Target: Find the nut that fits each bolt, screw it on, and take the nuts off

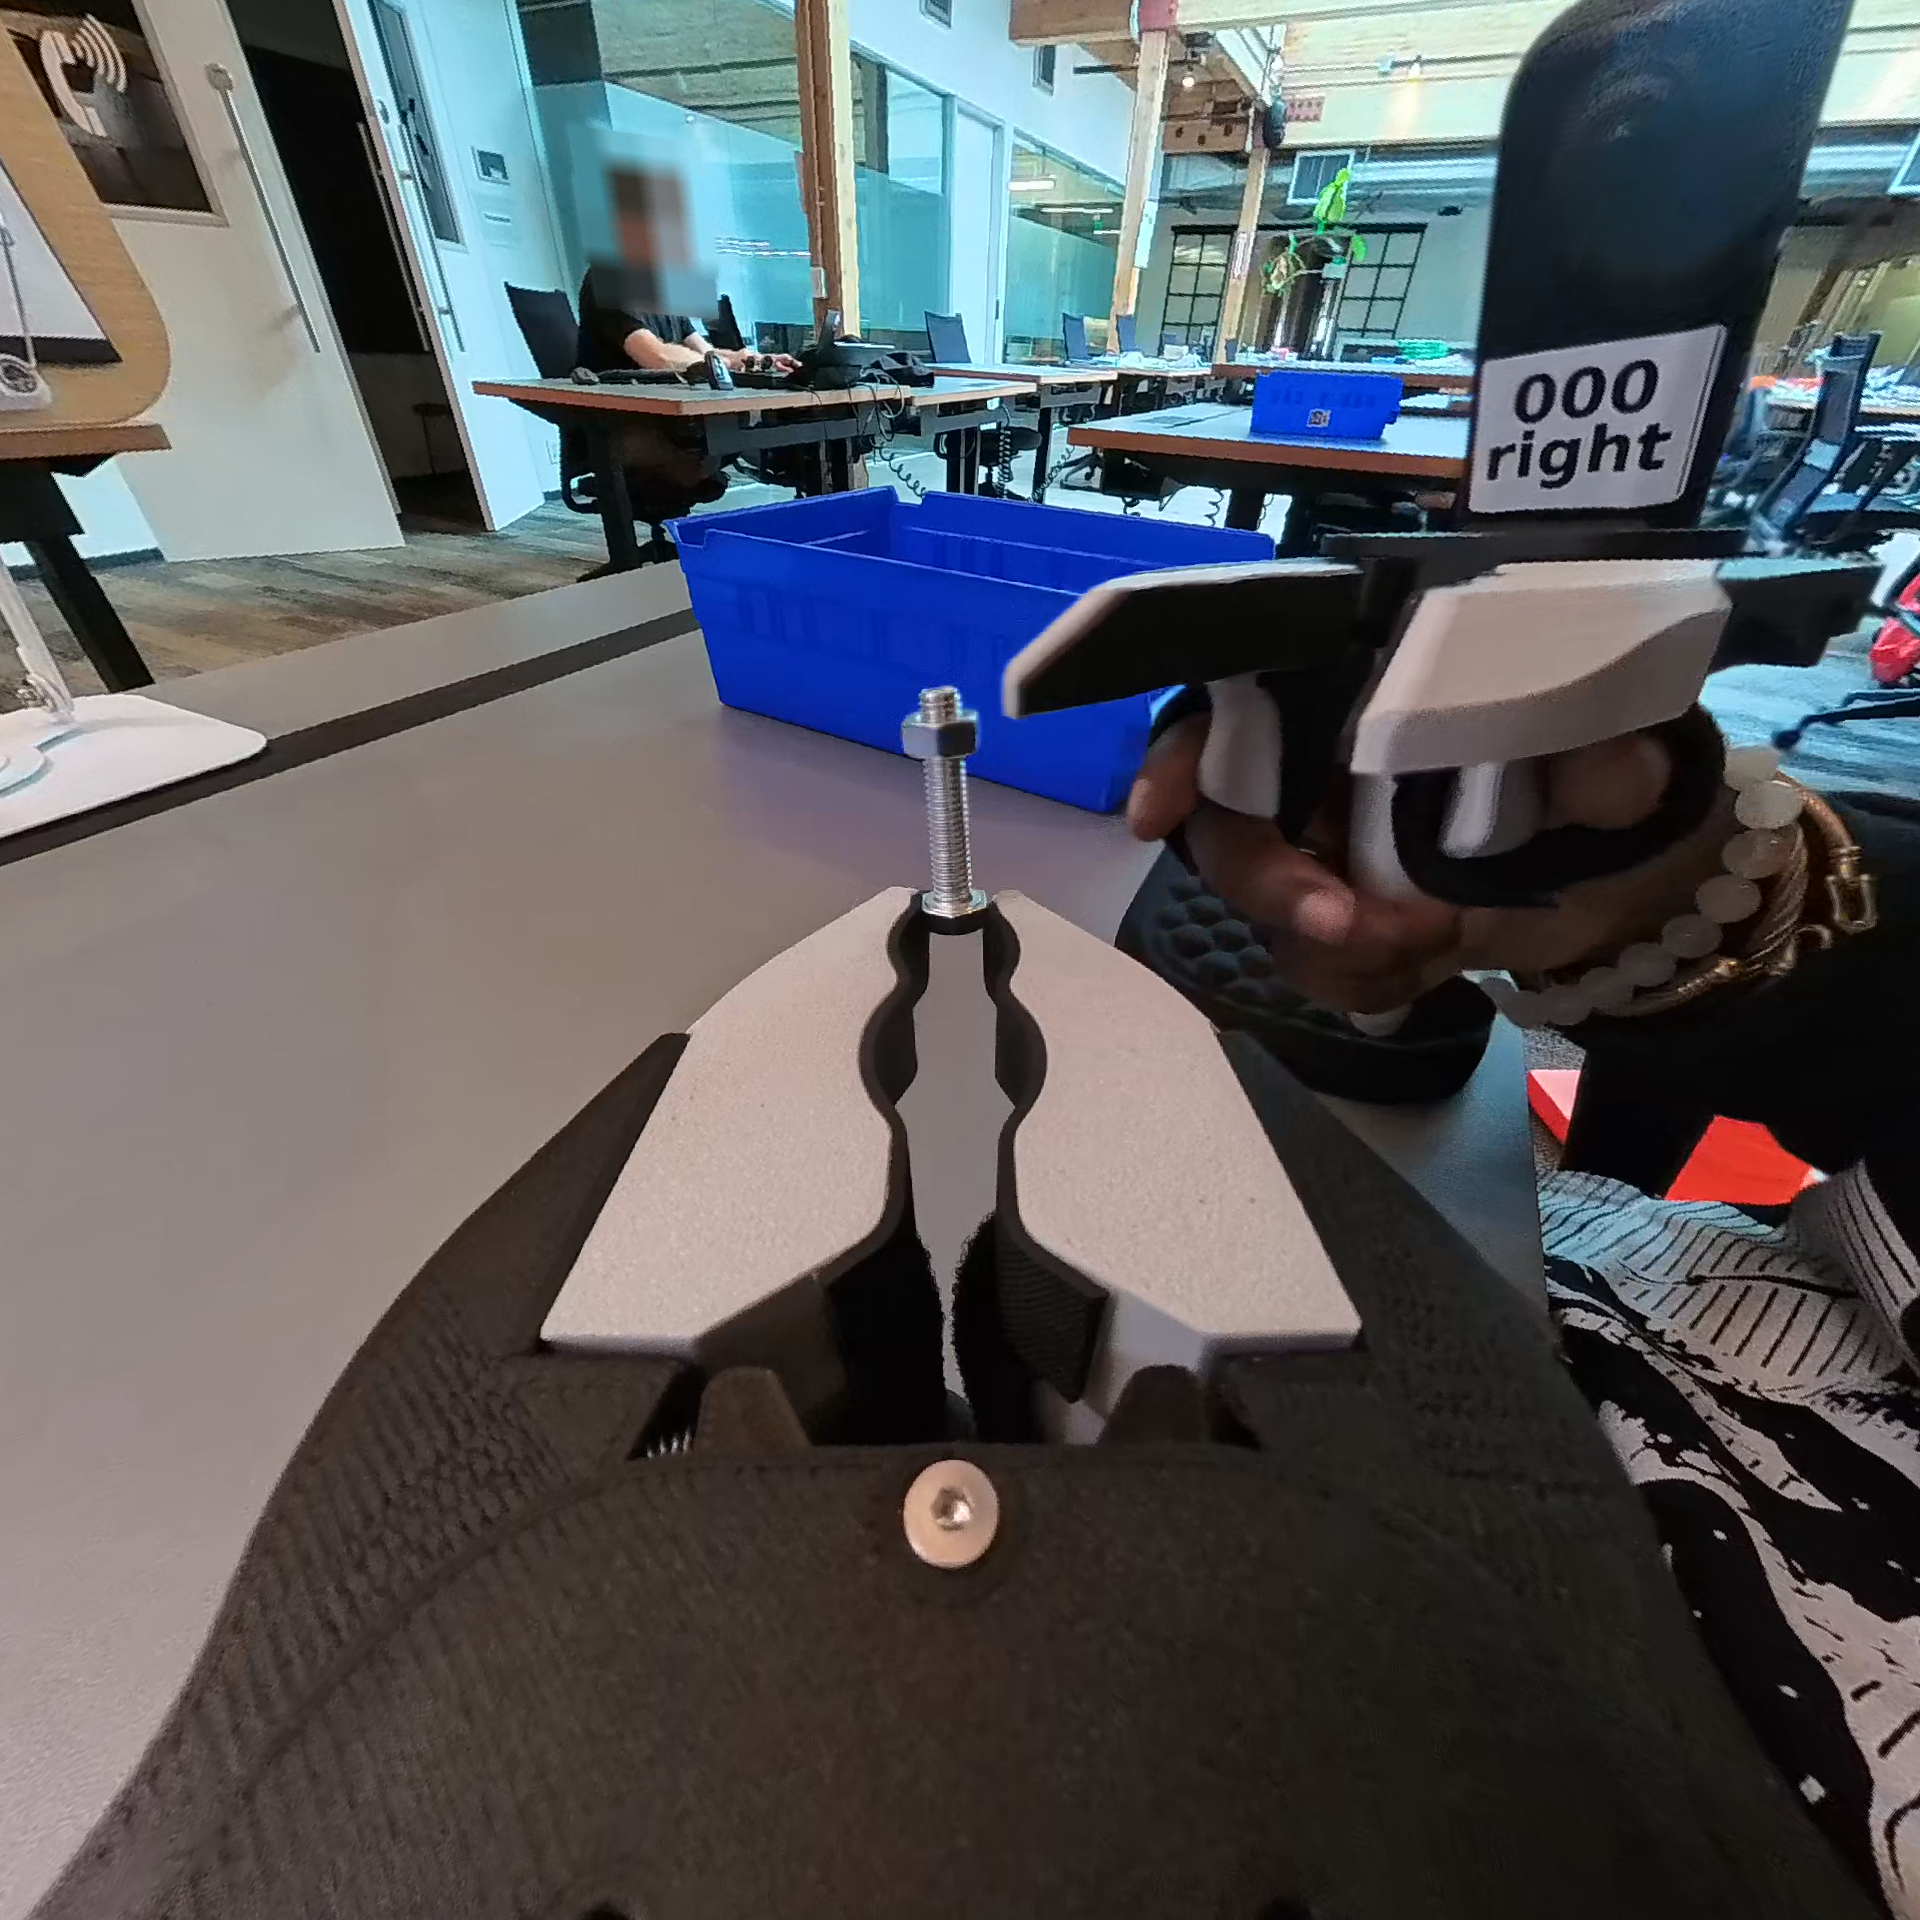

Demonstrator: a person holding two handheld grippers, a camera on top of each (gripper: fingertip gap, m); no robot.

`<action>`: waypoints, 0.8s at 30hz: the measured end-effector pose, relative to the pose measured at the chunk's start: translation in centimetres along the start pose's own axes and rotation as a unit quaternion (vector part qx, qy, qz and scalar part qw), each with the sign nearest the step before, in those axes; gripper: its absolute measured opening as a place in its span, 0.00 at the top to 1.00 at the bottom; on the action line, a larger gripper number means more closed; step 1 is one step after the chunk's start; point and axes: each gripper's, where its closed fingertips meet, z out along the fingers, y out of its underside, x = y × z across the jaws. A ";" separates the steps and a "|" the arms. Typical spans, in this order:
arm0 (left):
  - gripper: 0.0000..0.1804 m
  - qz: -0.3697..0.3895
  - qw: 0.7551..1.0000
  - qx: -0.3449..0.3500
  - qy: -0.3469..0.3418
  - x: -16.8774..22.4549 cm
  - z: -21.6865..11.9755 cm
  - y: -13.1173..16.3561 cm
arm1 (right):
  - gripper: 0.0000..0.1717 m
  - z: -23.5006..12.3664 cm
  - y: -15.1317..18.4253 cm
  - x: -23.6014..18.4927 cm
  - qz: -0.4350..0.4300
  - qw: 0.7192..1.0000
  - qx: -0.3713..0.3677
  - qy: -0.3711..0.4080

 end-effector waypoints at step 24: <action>0.94 0.002 1.000 0.001 -0.001 0.0 0.0 -0.1 | 0.66 1.9 0.7 0.6 0.010 1.000 -0.015 -0.005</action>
